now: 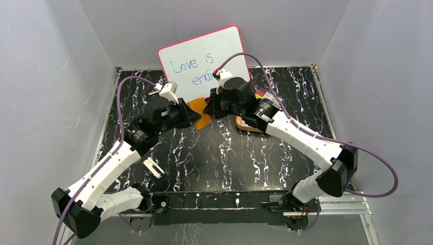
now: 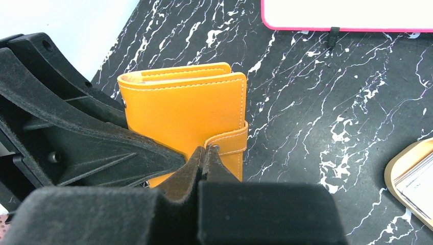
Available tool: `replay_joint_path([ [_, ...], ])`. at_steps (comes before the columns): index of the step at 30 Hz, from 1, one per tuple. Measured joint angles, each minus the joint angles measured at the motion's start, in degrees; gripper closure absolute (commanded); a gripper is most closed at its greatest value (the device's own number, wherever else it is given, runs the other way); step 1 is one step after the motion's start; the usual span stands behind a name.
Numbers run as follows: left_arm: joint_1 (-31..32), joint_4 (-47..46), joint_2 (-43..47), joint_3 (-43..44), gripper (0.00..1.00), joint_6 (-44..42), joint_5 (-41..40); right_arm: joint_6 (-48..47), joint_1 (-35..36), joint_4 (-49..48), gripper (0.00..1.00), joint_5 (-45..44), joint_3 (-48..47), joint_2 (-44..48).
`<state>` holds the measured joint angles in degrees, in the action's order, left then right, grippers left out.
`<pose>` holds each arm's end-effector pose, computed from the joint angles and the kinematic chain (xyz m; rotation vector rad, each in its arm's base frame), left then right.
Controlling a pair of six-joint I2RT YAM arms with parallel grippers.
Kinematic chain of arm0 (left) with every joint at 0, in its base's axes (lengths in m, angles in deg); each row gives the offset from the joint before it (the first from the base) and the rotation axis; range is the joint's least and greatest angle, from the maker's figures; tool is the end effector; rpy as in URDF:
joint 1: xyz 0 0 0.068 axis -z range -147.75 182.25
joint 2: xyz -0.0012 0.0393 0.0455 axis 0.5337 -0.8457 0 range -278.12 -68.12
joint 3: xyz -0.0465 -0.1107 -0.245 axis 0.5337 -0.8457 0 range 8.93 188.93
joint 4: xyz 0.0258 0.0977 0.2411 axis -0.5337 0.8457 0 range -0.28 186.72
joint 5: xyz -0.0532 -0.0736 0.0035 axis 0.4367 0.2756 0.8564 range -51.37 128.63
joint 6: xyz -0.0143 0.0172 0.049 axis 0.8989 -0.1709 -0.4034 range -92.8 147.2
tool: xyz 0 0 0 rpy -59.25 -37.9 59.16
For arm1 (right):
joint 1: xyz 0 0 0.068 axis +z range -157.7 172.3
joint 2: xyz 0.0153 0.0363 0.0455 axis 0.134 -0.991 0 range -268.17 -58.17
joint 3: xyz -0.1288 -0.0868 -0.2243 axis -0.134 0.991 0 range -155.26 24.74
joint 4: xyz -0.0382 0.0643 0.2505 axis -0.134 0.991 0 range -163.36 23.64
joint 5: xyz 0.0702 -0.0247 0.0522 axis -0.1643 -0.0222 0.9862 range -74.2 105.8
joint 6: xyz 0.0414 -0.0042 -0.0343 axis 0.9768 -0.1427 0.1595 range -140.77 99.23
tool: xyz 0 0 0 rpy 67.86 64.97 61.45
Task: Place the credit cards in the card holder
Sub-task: Close the card holder.
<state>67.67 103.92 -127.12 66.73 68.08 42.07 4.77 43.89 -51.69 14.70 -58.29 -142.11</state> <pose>0.1909 -0.1383 0.3656 -0.0485 1.9557 -0.9665 0.2112 0.2654 0.3900 -0.4530 2.0170 0.8440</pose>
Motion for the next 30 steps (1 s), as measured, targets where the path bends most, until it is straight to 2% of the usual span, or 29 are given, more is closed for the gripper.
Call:
replay_joint_path([
  [30, -1.0, -1.6, 1.5, -1.1, 1.0, -0.9, 3.5, 1.3, -0.2, -0.9, 1.0, 1.5, 0.1, 0.0],
])
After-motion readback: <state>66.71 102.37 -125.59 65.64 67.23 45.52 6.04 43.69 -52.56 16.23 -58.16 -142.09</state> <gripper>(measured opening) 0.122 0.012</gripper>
